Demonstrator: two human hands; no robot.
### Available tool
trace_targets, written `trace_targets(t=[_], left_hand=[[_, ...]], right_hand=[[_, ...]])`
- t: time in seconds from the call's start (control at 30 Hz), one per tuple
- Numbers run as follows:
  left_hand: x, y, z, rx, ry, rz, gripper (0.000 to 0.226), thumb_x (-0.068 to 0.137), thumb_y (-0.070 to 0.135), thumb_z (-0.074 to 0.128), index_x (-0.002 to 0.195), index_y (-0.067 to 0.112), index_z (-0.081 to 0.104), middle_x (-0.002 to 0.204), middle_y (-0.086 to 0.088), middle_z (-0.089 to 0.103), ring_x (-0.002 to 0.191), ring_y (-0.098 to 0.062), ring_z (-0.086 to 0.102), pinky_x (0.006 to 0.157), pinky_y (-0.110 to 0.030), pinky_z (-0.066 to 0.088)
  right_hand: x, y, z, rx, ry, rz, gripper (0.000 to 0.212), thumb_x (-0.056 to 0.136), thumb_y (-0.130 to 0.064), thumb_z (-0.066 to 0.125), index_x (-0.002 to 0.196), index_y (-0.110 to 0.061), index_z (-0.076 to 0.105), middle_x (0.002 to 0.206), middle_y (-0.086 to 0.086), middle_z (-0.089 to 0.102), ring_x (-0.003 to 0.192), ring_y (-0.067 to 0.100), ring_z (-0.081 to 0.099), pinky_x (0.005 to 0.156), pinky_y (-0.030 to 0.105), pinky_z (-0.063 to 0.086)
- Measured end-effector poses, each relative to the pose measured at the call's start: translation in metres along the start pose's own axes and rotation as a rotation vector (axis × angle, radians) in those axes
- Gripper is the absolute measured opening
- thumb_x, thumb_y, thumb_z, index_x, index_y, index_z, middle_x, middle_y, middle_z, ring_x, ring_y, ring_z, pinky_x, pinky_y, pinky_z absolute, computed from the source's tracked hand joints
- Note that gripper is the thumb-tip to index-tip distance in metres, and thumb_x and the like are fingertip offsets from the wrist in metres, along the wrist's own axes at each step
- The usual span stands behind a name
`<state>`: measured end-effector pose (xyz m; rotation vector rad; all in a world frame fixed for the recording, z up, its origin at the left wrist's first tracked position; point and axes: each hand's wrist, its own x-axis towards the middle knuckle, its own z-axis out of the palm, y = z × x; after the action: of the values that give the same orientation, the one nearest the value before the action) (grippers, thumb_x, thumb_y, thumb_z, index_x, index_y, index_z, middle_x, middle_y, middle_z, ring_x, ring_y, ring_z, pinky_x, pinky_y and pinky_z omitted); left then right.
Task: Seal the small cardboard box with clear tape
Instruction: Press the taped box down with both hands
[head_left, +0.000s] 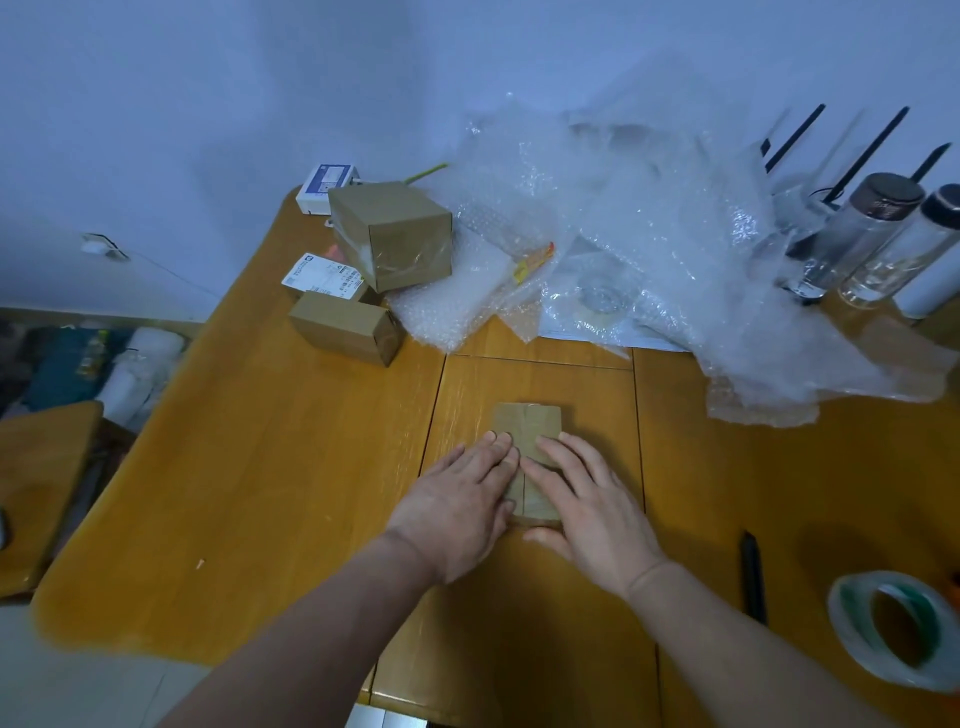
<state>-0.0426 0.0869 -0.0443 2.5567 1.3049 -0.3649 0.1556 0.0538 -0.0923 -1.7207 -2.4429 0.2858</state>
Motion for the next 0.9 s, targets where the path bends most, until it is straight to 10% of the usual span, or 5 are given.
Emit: trace_targets(t=[0.13,0.4,0.63,0.9], left_hand=[[0.001,0.000,-0.004,0.000,-0.043,-0.008,0.063,0.110,0.042,0.022,0.165,0.017,0.003,0.174,0.000,-0.001,0.160,-0.017,-0.005,0.131,-0.040,0.004],[0.004,-0.004,-0.014,-0.016,-0.112,0.006,0.064,0.110,0.040,0.028,0.165,0.019,0.003,0.174,0.002,-0.002,0.160,-0.016,-0.005,0.131,-0.044,0.002],[0.007,-0.003,-0.023,0.029,-0.191,-0.001,0.081,0.104,0.028,0.049,0.165,0.020,-0.004,0.174,0.003,-0.007,0.160,-0.018,-0.006,0.131,-0.045,0.002],[0.004,0.003,-0.030,0.070,-0.238,-0.032,0.082,0.105,0.028,0.049,0.164,0.020,-0.008,0.174,0.002,-0.013,0.160,-0.018,-0.010,0.130,-0.046,-0.001]], right_hand=[[0.003,0.006,-0.011,-0.027,-0.008,-0.031,0.077,0.086,-0.073,0.048,0.147,-0.027,0.047,0.154,0.002,0.042,0.146,0.028,0.031,0.111,0.049,0.043],[0.000,0.006,-0.005,-0.042,-0.051,-0.039,0.085,0.077,-0.056,0.075,0.148,-0.024,0.042,0.156,0.006,0.039,0.148,0.031,0.028,0.109,0.052,0.046],[0.008,-0.032,-0.007,-0.059,0.078,0.152,0.072,0.083,-0.074,0.047,0.123,-0.017,0.063,0.141,0.011,0.055,0.137,0.035,0.041,0.109,0.054,0.043],[0.009,-0.021,-0.003,-0.086,0.005,0.081,0.078,0.069,-0.061,0.078,0.129,-0.014,0.060,0.142,0.012,0.053,0.137,0.037,0.040,0.103,0.054,0.051]])
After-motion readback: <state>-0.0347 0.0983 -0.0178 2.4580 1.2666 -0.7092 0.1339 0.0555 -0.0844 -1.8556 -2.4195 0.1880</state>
